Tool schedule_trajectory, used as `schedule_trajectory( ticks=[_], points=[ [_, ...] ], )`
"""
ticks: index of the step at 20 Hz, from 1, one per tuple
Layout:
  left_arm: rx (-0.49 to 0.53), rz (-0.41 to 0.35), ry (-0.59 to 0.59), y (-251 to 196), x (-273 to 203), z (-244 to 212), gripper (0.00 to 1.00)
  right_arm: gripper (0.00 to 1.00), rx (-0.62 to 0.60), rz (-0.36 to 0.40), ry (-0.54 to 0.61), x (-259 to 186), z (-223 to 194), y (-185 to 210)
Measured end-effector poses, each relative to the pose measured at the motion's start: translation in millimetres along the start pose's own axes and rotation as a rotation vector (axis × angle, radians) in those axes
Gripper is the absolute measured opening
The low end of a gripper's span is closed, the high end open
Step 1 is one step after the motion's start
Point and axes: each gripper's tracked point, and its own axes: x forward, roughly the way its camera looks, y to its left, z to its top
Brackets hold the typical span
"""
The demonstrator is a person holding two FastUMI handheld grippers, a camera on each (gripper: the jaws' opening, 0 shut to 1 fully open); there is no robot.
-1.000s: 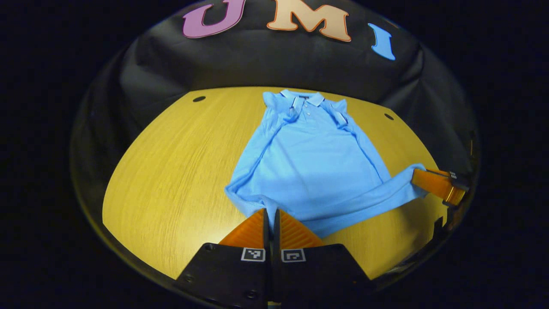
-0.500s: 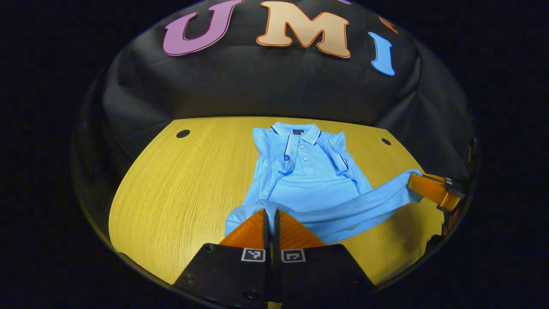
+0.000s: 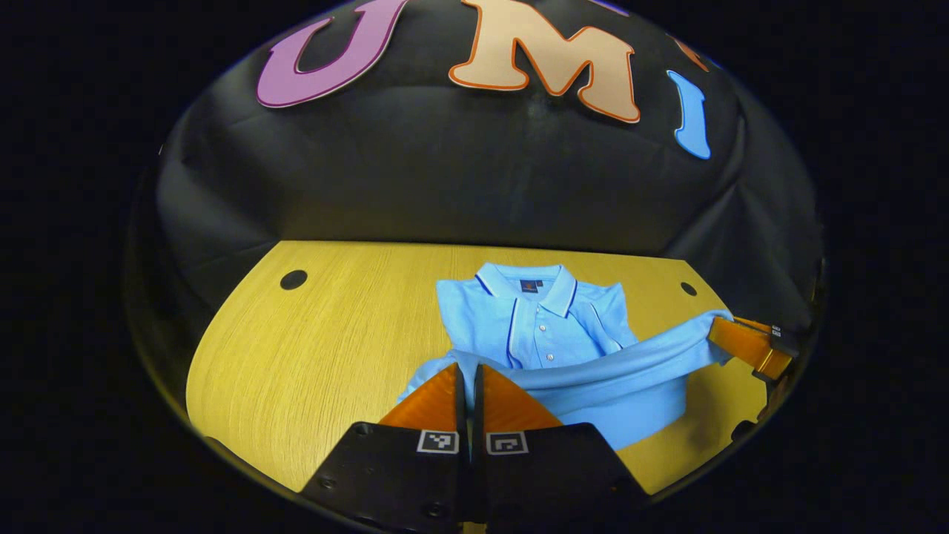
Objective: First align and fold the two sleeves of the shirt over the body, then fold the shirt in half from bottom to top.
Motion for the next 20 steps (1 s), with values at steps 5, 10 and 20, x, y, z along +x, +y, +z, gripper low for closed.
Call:
schedule_trajectory(
  ticks=[5, 10, 20],
  points=[
    [0.027, -0.010, -0.020, 5.9, 51.2, 27.9, 0.00, 0.02, 0.019, -0.046, -0.013, 55.6, 7.8, -8.5],
    [0.082, -0.019, -0.050, 8.9, 102.0, 39.7, 0.00, 0.00, 0.039, -0.105, 0.003, 108.6, -3.5, -23.0],
    [0.049, -0.039, -0.151, 13.6, 150.7, 41.6, 0.07, 0.16, 0.133, -0.228, 0.042, 161.5, -32.4, -44.2]
  ],
)
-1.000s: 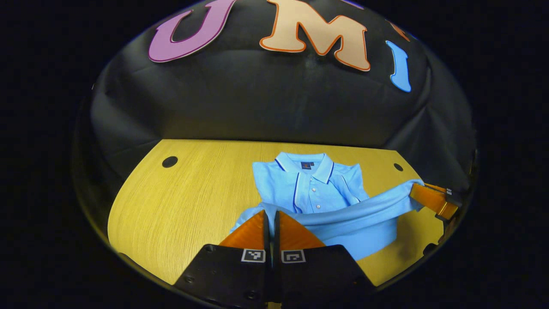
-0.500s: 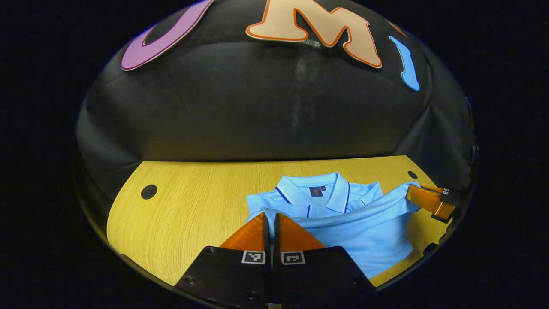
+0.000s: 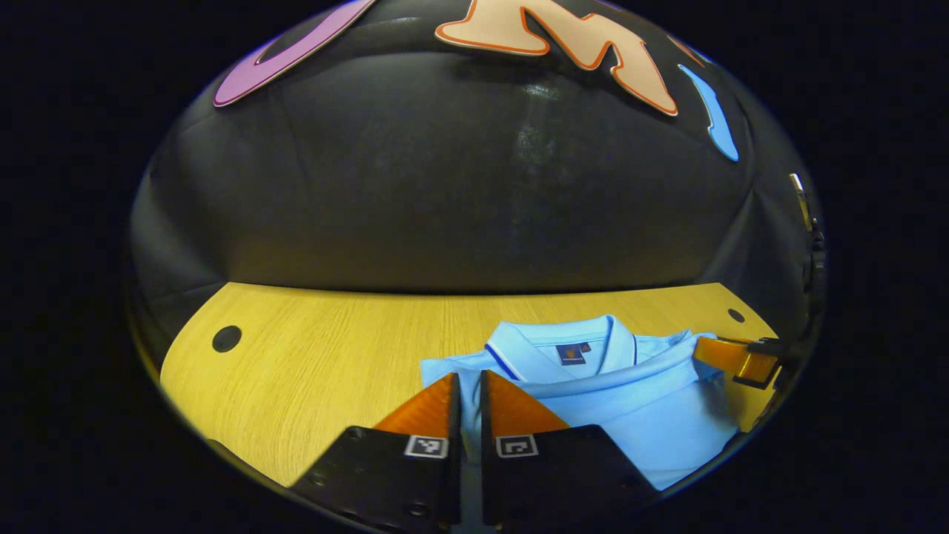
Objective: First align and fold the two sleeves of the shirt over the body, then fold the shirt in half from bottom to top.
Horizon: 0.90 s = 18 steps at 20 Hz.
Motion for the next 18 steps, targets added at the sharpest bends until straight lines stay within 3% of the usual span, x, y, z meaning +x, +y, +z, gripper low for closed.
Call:
schedule_trajectory(
  ticks=[3, 4, 9, 18],
  points=[
    [0.003, 0.006, -0.023, 5.4, -8.3, 13.4, 0.99, 0.79, -0.070, -0.003, -0.063, -22.1, 14.3, 1.2],
    [-0.006, 0.005, -0.044, 5.0, -18.0, 21.7, 0.92, 1.00, -0.092, 0.006, -0.095, -35.1, 23.6, 5.9],
    [-0.053, 0.031, -0.176, 2.0, -84.8, 70.5, 0.96, 0.98, -0.163, 0.058, -0.257, -113.0, 59.0, 24.3],
    [-0.017, 0.065, -0.329, -44.4, -237.0, 107.9, 0.95, 0.98, -0.166, 0.125, -0.319, -251.8, 88.8, 8.1]
  ],
)
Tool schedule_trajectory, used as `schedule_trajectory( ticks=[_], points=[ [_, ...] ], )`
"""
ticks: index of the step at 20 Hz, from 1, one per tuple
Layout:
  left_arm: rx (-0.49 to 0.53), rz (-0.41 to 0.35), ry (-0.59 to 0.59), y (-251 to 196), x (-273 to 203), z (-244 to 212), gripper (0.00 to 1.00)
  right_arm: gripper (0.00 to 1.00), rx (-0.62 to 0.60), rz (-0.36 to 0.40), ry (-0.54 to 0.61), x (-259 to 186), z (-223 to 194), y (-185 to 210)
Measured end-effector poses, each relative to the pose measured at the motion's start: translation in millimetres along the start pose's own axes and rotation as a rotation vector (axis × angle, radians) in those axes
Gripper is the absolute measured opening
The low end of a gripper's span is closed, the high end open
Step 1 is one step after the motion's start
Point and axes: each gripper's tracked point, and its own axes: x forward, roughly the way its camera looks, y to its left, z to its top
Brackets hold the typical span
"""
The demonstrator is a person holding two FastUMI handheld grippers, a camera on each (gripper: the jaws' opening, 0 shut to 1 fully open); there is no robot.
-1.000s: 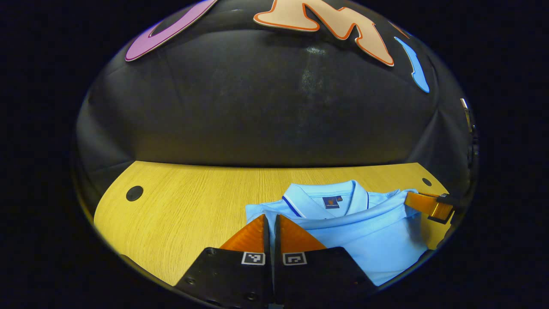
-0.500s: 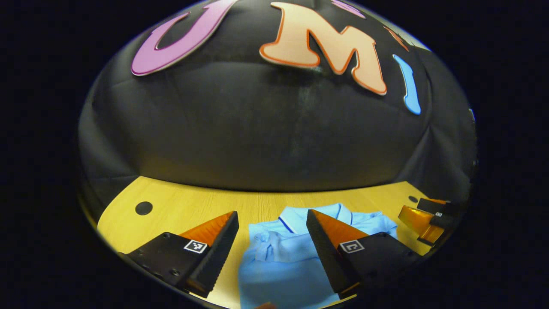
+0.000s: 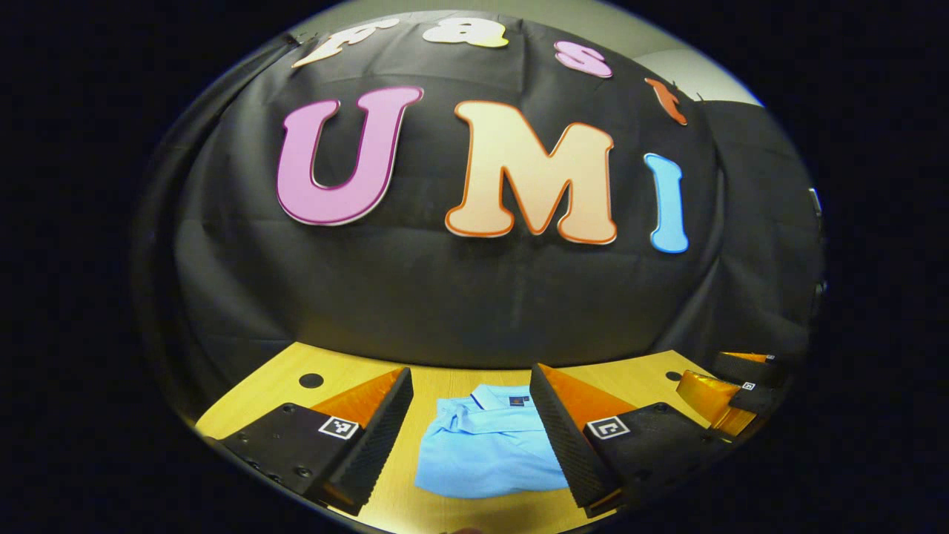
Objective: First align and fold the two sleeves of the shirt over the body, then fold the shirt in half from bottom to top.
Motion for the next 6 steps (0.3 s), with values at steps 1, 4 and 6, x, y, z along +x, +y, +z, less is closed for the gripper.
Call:
schedule_trajectory(
  ticks=[1, 4, 6],
  points=[
    [0.008, 0.002, -0.008, -3.4, -12.7, 4.6, 0.95, 0.98, 0.005, 0.001, -0.009, -15.8, 7.2, -3.9],
    [0.037, 0.020, -0.024, -10.3, -47.5, 16.0, 0.95, 0.98, 0.001, 0.004, -0.060, -57.6, 30.5, -13.3],
    [0.039, 0.027, -0.029, -16.5, -73.6, 20.5, 0.95, 0.98, -0.004, 0.018, -0.079, -86.7, 37.1, -13.4]
  ],
)
